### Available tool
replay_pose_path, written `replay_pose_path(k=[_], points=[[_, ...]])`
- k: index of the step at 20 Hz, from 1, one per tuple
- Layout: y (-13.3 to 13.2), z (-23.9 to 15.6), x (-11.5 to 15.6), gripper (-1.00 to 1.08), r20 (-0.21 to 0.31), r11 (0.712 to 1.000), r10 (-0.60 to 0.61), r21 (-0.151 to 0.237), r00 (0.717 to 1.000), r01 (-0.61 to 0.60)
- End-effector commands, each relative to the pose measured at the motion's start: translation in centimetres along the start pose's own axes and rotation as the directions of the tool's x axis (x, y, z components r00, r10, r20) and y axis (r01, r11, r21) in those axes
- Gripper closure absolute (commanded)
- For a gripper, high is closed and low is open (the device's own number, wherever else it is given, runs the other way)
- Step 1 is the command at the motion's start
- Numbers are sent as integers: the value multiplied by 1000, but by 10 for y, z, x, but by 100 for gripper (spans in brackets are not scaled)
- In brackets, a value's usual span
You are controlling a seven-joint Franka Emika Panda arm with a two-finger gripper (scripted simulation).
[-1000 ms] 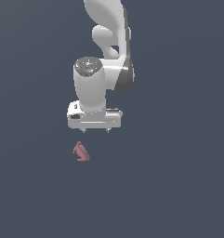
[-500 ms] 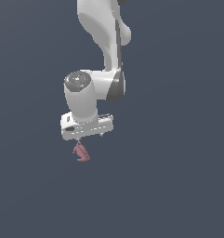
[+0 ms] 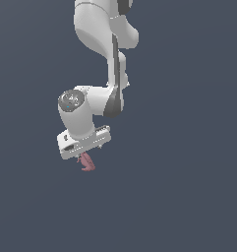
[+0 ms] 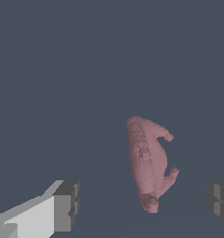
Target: Pick up the object and move it to a goal position.
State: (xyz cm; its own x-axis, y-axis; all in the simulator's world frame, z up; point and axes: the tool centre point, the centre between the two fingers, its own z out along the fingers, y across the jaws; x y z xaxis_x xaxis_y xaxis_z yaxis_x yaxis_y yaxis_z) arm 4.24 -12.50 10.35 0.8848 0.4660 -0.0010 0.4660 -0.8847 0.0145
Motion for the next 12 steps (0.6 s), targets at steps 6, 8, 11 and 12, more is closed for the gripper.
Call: replay_pose_path(k=[6,8,11,12], points=[[17,21,-5,-92,-1,992,-126,9,992,126],[20,24,-6,-92,-2,989,-148,11,989,148],[24,29,-7,-92,-3,985,-172,13,985,172],[25,30,-7,-92,-3,984,-178,13,984,178]])
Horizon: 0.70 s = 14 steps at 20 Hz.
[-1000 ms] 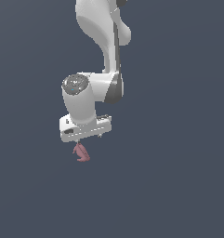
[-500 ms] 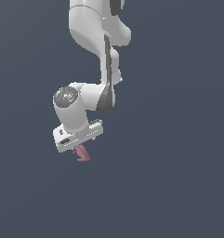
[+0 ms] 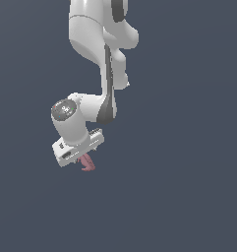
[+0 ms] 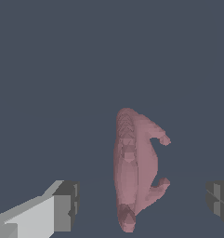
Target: Pick up the object and move it to a goal position.
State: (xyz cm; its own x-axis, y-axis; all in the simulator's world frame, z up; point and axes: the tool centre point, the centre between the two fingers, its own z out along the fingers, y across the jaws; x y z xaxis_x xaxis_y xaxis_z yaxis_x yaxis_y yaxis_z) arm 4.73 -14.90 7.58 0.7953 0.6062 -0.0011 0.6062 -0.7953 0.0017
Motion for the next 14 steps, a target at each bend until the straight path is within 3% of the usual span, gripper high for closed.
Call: replay_pose_path(k=[1,14], points=[[2,3,-1,-92,-1,1000,-18,1,1000,18],[2,28,-2,-92,-1,1000,-25,2,1000,25]])
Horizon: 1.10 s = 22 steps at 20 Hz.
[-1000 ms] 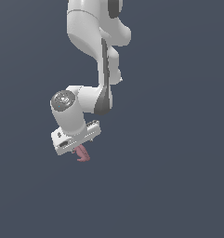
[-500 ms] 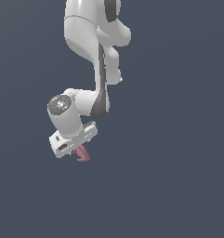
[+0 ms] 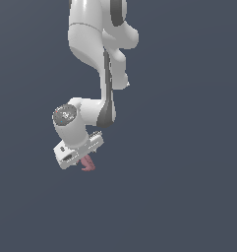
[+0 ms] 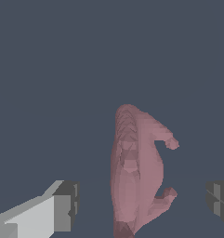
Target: Pick up the object and move it to a goal position.
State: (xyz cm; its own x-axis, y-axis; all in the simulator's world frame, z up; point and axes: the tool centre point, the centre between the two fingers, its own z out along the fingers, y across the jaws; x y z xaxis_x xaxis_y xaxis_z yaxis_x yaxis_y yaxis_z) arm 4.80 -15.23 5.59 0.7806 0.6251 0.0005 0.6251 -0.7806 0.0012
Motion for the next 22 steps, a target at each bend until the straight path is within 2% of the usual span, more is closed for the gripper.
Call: replay_pose_path(k=[1,10,11,22], points=[[-1,14,-1,-92,1,1000,-1,1,1000,1],[0,34,0,-92,1,1000,-3,1,1000,3],[0,34,0,108,1,1000,-3,1,1000,3],[0,34,0,108,1,1000,-3,1,1000,3]])
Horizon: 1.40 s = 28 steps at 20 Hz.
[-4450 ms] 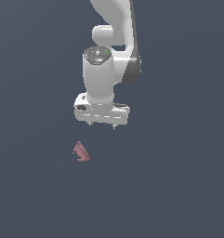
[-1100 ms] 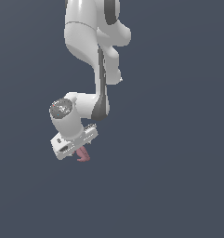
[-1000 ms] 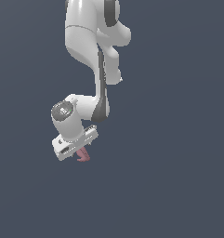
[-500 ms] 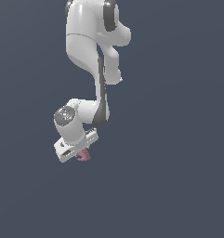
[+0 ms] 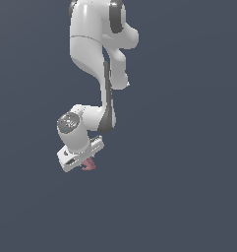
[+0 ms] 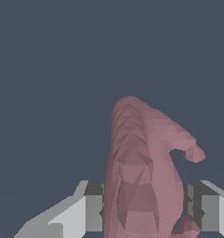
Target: Pick up the object and move it to a goal position.
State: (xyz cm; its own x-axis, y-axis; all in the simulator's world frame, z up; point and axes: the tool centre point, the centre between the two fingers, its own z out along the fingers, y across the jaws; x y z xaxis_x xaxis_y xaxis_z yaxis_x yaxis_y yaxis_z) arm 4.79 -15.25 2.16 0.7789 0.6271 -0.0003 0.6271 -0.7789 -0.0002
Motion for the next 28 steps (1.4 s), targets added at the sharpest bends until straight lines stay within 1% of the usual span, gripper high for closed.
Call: replay_pose_path(k=[1,6,11,15,28], points=[[0,-1,0,108,0,1000,0,0,1000,0],[0,-17,2,108,0,1000,0,0,1000,0],[-2,-50,7,108,0,1000,-1,0,1000,1],[-2,-88,12,108,0,1000,-1,0,1000,1],[-4,-231,32,108,0,1000,-1,0,1000,1]])
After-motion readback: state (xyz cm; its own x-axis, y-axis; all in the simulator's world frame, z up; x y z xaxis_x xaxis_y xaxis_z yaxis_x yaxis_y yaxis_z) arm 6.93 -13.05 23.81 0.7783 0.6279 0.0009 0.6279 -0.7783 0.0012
